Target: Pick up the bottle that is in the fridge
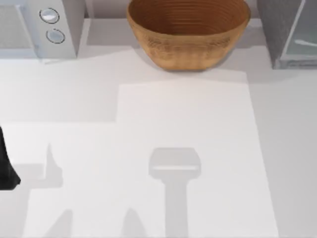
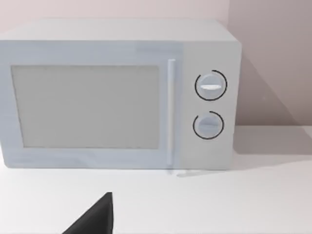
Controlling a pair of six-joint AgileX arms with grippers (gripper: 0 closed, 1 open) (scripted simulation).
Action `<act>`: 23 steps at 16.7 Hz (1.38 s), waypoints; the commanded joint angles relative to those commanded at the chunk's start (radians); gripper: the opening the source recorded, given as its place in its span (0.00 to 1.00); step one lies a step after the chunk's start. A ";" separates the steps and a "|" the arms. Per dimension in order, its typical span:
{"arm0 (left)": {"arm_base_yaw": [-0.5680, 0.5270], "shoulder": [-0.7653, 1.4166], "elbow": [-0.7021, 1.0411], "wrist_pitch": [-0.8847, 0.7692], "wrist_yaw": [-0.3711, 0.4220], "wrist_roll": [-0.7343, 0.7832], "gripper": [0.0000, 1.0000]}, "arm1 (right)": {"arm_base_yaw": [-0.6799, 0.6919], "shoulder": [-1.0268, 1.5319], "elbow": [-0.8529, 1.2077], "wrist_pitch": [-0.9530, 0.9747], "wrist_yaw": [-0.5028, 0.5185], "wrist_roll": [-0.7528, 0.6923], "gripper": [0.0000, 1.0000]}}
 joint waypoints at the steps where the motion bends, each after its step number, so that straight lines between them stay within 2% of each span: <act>1: 0.000 0.000 0.000 0.000 0.000 0.000 1.00 | -0.003 0.010 0.002 0.010 -0.003 0.000 1.00; 6: 0.000 0.000 0.000 0.000 0.000 0.000 1.00 | 0.002 0.009 0.000 0.006 -0.001 0.000 1.00; 9: 0.000 0.000 0.000 0.000 0.000 0.000 1.00 | 0.022 0.056 0.068 -0.027 0.026 -0.003 1.00; 18: 0.000 0.000 0.000 0.000 0.000 0.000 1.00 | 0.199 0.307 0.658 -0.337 0.214 -0.010 1.00; 23: 0.000 0.000 0.000 0.000 0.000 0.000 1.00 | 0.253 0.353 0.777 -0.431 0.267 -0.012 1.00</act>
